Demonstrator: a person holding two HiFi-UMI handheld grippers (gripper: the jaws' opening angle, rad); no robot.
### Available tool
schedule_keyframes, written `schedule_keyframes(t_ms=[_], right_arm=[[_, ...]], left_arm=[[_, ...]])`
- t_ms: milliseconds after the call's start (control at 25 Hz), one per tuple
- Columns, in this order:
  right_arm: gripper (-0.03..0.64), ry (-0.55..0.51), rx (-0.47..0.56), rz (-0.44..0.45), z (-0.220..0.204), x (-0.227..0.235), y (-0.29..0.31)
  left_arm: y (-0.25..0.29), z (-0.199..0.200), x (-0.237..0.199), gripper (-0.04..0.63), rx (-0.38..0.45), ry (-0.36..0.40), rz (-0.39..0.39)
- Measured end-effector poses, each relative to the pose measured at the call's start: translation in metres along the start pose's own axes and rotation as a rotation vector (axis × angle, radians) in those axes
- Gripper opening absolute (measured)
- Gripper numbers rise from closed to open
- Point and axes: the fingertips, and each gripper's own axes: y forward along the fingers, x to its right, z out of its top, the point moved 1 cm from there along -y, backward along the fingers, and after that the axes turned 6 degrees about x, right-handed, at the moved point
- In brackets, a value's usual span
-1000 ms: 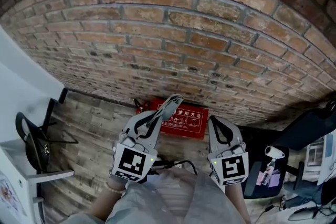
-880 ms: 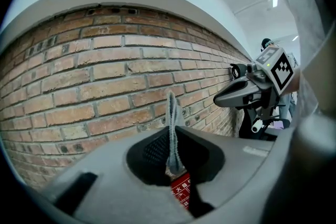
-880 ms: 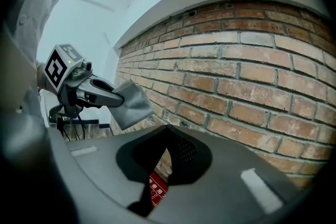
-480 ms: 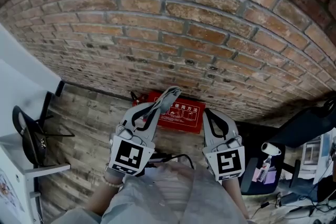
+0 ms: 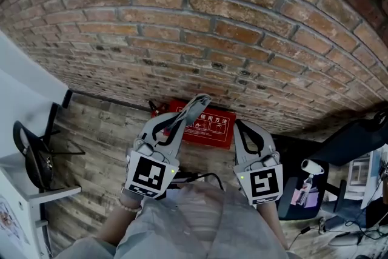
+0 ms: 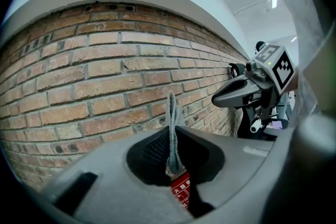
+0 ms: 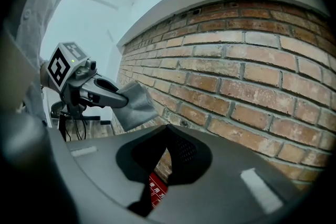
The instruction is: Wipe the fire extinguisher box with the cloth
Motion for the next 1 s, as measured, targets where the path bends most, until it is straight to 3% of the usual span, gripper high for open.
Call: schedule_keyframes(t_ms=[1000], right_arm=[[0.011, -0.009, -0.019, 0.011, -0.0038, -0.0049, 0.0033]], left_arm=[[-0.0018, -0.0025, -0.0018, 0.011, 0.008, -0.013, 0.009]])
